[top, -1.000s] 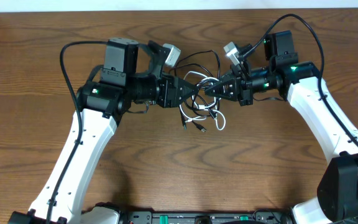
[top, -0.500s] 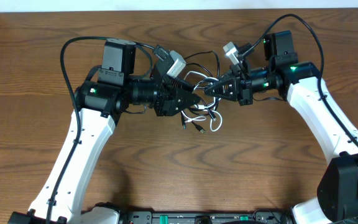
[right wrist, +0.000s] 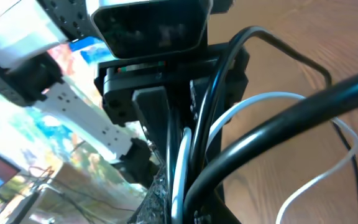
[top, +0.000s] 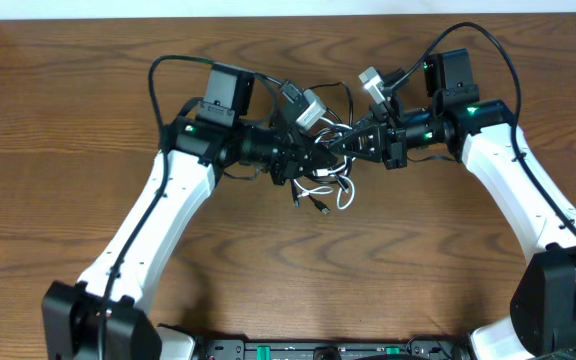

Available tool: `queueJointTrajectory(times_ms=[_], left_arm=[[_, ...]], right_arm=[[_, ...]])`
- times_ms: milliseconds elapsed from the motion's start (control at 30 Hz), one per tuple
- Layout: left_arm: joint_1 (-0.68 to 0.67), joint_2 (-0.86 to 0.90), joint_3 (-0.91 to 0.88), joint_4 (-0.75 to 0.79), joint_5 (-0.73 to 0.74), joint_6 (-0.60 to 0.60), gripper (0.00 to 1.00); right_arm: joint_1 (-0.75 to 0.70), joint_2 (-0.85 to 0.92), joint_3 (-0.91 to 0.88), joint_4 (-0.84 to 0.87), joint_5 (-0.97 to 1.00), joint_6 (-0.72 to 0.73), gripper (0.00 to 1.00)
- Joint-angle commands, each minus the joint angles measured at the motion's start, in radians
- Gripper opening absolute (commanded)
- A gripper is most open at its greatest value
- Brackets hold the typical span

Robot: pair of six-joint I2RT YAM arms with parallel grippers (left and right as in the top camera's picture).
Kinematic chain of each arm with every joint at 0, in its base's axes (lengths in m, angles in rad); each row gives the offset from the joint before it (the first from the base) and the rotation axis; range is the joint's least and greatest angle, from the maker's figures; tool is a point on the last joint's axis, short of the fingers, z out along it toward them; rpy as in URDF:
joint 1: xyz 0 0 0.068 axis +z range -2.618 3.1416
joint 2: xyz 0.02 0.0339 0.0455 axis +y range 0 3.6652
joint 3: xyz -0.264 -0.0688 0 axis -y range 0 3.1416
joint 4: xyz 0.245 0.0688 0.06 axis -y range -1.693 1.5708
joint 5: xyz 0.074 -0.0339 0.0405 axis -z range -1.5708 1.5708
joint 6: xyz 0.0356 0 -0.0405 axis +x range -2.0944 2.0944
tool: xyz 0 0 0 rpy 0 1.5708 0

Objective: Untangle cables

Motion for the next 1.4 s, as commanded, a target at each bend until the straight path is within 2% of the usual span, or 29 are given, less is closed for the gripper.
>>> queueJointTrajectory(times_ms=[0, 100, 200, 233, 300, 367, 467, 533, 600, 667, 700, 800, 900, 1000, 1133, 1267, 1367], left_arm=[[0.006, 0.014, 0.023, 0.016, -0.011, -0.050, 0.07], [0.022, -0.006, 0.023, 0.032, -0.044, -0.125, 0.08], [0.032, -0.047, 0.023, 0.031, -0.153, -0.200, 0.07], [0.032, -0.077, 0.023, 0.032, -0.198, -0.229, 0.07], [0.029, -0.109, 0.023, 0.032, -0.209, -0.262, 0.07], [0.024, -0.145, 0.023, 0.031, -0.209, -0.304, 0.07], [0.009, -0.169, 0.023, 0.030, -0.209, -0.317, 0.07], [-0.002, -0.174, 0.023, 0.024, -0.209, -0.317, 0.08], [-0.011, -0.174, 0.023, 0.006, -0.209, -0.316, 0.07], [-0.017, -0.173, 0.023, -0.031, -0.209, -0.283, 0.07], [-0.017, -0.173, 0.023, -0.055, -0.209, -0.250, 0.08], [-0.017, -0.173, 0.023, -0.099, -0.205, -0.166, 0.08], [-0.017, -0.173, 0.023, -0.108, -0.134, -0.079, 0.07], [-0.017, -0.173, 0.023, -0.092, -0.061, -0.030, 0.07], [-0.017, -0.173, 0.023, -0.046, -0.058, -0.049, 0.08], [-0.014, -0.173, 0.023, 0.042, -0.056, -0.161, 0.07], [-0.014, -0.173, 0.023, 0.097, 0.022, -0.190, 0.07]], right_arm=[[-0.001, 0.005, 0.005, 0.003, 0.112, 0.074, 0.02], [-0.013, 0.005, 0.005, 0.003, 0.346, 0.207, 0.05], [-0.028, 0.005, 0.005, 0.001, 0.608, 0.373, 0.11], [-0.032, 0.005, 0.005, -0.010, 0.788, 0.494, 0.17], [-0.033, 0.005, 0.005, -0.043, 1.017, 0.657, 0.24], [-0.032, 0.005, 0.005, -0.080, 1.186, 0.789, 0.26], [-0.027, 0.005, 0.005, -0.064, 1.149, 0.752, 0.27], [-0.027, 0.005, 0.005, -0.033, 1.041, 0.665, 0.34], [-0.032, 0.004, 0.005, 0.000, 0.916, 0.601, 0.47], [-0.045, 0.003, 0.006, 0.040, 0.754, 0.543, 0.57], [-0.054, 0.003, 0.006, 0.056, 0.674, 0.517, 0.60], [-0.086, 0.003, 0.006, 0.088, 0.436, 0.428, 0.62], [-0.117, 0.003, 0.005, 0.084, 0.249, 0.338, 0.63], [-0.127, 0.003, 0.005, 0.047, 0.200, 0.294, 0.64], [-0.126, 0.003, 0.005, 0.021, 0.200, 0.279, 0.64], [-0.127, 0.003, 0.005, 0.038, 0.193, 0.287, 0.64], [-0.127, 0.003, 0.005, 0.116, 0.165, 0.360, 0.66]])
